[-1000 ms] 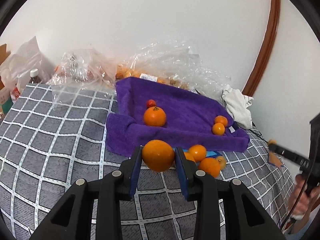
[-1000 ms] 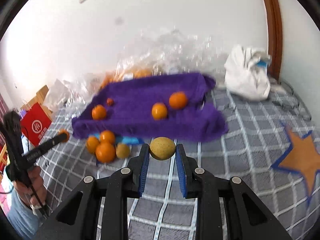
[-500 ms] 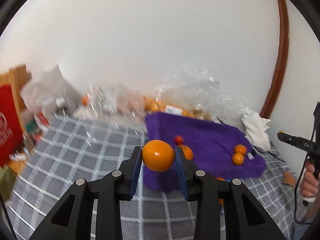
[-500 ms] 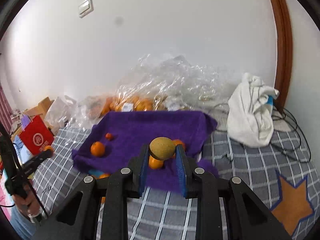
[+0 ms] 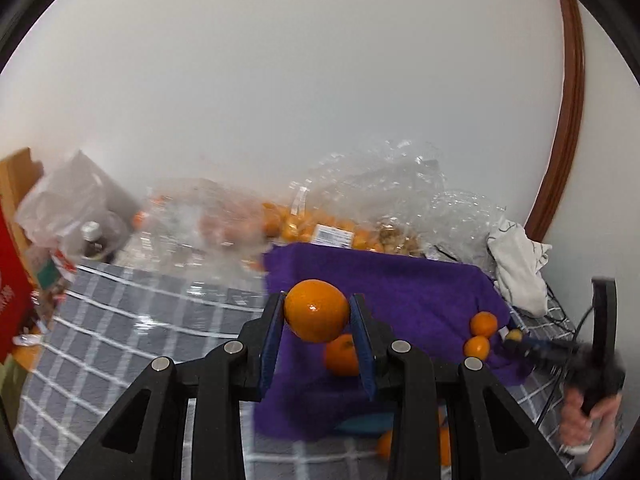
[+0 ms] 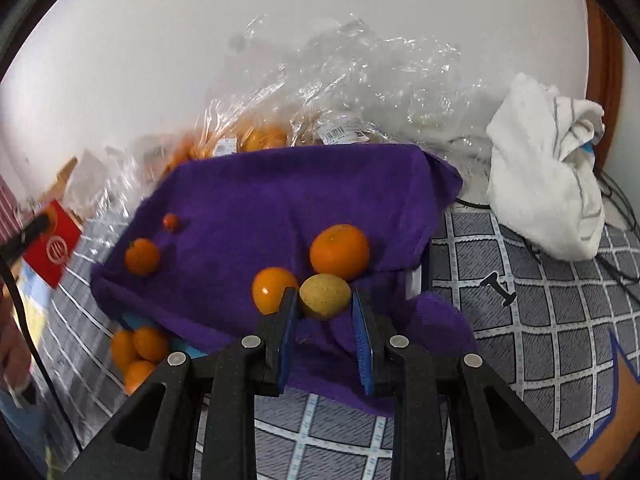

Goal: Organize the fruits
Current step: 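Carry both fruits over the purple towel and open both tools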

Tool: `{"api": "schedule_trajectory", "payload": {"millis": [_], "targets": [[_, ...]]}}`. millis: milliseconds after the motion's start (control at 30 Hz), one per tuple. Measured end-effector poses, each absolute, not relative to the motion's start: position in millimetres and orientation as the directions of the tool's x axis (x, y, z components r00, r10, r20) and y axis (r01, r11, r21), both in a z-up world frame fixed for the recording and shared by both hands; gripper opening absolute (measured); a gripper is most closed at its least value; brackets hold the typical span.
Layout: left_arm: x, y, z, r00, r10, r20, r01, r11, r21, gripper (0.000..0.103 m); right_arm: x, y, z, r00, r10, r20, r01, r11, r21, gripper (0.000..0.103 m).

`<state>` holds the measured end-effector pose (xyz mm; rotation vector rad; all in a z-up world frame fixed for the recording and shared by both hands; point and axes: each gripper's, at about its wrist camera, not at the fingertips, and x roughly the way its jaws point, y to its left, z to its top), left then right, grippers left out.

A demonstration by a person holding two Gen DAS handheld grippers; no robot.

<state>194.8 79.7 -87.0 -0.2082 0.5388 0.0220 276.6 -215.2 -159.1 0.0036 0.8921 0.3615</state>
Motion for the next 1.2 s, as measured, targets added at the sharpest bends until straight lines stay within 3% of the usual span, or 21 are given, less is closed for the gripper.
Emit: {"api": "schedule_trajectory", "payload": {"millis": [133,433,700,933,1200], "targets": [[229.7,54.4,-95.5,0.834,-0.065,-0.548,-0.065,0.974,-0.215,0.032,280.1,-220.7,-172.4,0.534,0.315,-0.785,-0.287,0.940,0.183,0.027],[294.0,4.8,-129.9,0.727,-0.011,-0.686,-0.092,0.989,-0.113,0.032,277.2,-223.6,-172.4,0.539,0.328,-0.776,-0.283,0.938,0.200,0.027],[300.4,5.0,-154.3,0.686,-0.033,-0.727,-0.090,0.987,-0.130,0.032,282.9,-236.0,-168.9,0.525,0.396,-0.753,-0.255,0.918,0.304,0.033],[302.2,-3.1,-161.7,0.675,-0.004,-0.738,-0.056,0.997,-0.057,0.032,283.5,-235.6,-167.8,0.544,0.382,-0.747,-0.245,0.924,0.294,0.035],[298.4,2.0,-153.0,0.670,-0.049,-0.740,-0.050,0.993,-0.111,0.032,280.8,-231.4,-165.5,0.561,0.367,-0.742,-0.248,0.930,0.272,0.036]]}}
